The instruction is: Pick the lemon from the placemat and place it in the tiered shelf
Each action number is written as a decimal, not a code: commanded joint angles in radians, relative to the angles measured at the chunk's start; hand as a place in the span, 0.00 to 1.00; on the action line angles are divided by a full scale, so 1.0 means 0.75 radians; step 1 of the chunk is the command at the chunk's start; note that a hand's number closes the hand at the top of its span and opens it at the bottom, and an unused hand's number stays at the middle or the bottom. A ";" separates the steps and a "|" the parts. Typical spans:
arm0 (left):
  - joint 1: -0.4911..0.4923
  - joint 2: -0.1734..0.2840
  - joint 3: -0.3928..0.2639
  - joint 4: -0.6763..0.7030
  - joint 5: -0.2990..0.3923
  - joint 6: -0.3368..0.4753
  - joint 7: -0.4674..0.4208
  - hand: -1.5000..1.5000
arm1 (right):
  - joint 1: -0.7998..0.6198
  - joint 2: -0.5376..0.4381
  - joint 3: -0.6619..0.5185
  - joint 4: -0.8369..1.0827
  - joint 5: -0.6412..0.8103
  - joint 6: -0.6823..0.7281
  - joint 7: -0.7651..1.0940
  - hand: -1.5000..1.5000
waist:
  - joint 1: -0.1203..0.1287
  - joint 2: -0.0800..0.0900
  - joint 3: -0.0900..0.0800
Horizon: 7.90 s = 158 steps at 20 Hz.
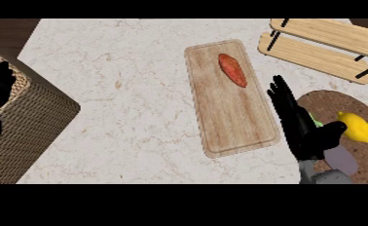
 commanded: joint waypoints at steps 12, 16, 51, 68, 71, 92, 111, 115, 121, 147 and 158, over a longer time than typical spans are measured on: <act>0.177 -0.198 -0.052 -0.080 0.330 -0.117 0.381 0.50 | -0.057 -0.707 -0.425 0.297 0.017 0.469 -0.224 0.00 | -0.086 0.045 -0.031; 0.185 -0.216 -0.062 -0.131 0.363 -0.120 0.430 0.50 | -0.069 -0.818 -0.423 0.349 0.012 0.689 -0.359 0.00 | -0.075 0.042 -0.031; 0.171 -0.327 -0.208 -0.118 0.259 -0.065 0.568 0.50 | -0.192 -1.031 -0.135 0.390 0.543 0.882 -0.169 0.00 | -0.027 -0.004 -0.039; -0.045 -0.436 -0.132 0.206 0.209 -0.138 0.472 0.50 | -0.167 -0.781 -0.135 0.407 0.836 0.729 -0.001 0.00 | -0.026 -0.022 -0.036; -0.037 -0.441 -0.132 0.191 0.201 -0.135 0.500 0.50 | -0.171 -0.802 -0.154 0.378 0.859 0.742 0.017 0.00 | -0.030 -0.024 -0.037; -0.062 -0.470 -0.053 0.293 0.169 -0.221 0.446 0.50 | -0.325 -0.520 -0.180 0.906 1.173 0.457 -0.310 0.00 | -0.013 -0.018 -0.035; -0.019 -0.494 -0.023 0.267 0.144 -0.255 0.429 0.50 | -0.451 -0.021 -0.182 0.792 1.166 0.542 0.275 1.00 | -0.026 -0.023 -0.043; -0.032 -0.502 -0.035 0.254 0.117 -0.239 0.439 0.50 | -0.595 0.148 -0.174 0.633 1.239 0.406 0.542 1.00 | -0.032 -0.032 -0.041; -0.002 -0.499 0.006 0.253 0.133 -0.229 0.462 0.50 | -0.682 0.203 -0.157 0.180 1.333 0.276 0.823 1.00 | -0.075 -0.050 -0.041; -0.045 -0.547 -0.012 0.251 0.064 -0.243 0.459 0.50 | -1.281 -0.343 -0.743 0.048 1.282 0.722 1.256 1.00 | -0.015 -0.020 -0.036; -0.017 -0.514 0.030 0.280 0.097 -0.351 0.411 0.50 | -1.381 -0.514 -0.777 0.515 1.255 0.771 0.917 1.00 | -0.001 -0.014 -0.037</act>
